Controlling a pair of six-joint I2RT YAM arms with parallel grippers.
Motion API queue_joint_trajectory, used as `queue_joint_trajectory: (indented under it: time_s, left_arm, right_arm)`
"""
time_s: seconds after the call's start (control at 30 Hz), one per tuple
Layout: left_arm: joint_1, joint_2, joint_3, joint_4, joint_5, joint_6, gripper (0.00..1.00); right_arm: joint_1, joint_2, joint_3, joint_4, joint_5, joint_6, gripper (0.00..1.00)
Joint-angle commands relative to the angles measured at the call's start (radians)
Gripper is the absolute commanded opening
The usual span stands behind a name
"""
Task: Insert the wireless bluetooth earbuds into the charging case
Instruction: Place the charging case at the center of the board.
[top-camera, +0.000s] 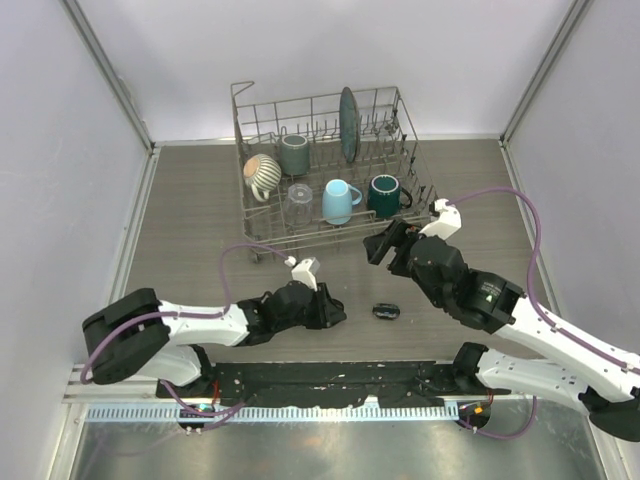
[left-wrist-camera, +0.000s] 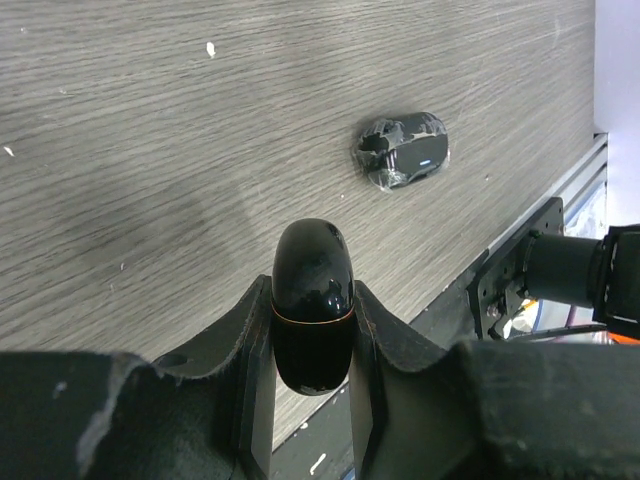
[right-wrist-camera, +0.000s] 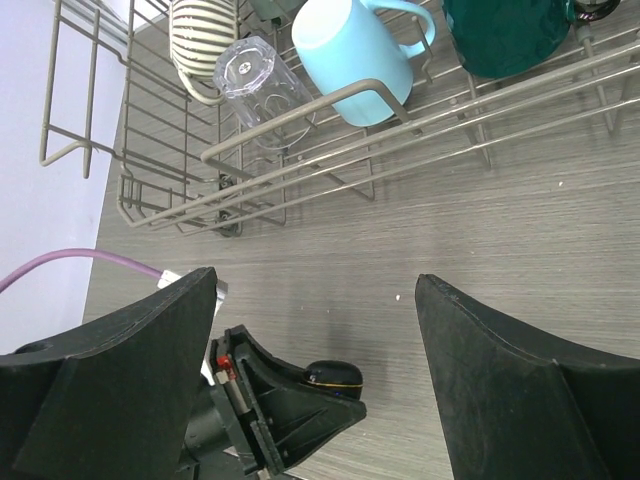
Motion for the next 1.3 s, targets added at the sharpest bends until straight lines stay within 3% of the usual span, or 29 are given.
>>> queue_joint_trajectory:
  time_s: [0.0,0.47,1.27]
  left_arm:
    - [-0.021,0.06,-0.004,0.164,-0.064,-0.073,0.06]
    - [-0.054,0.199,0.025,0.192,-0.089,-0.179,0.15]
    - [-0.056,0.154,0.091,-0.067,-0.147,-0.17,0.42]
  right_arm:
    - [-0.004,-0.021,-0.005,0.008,0.051,0.022,0.86]
    - [-0.004,-0.029,-0.013,-0.002,0.065,0.015,0.86]
    - [-0.009,-0.01,-0.007,0.0,0.063,0.006,0.86]
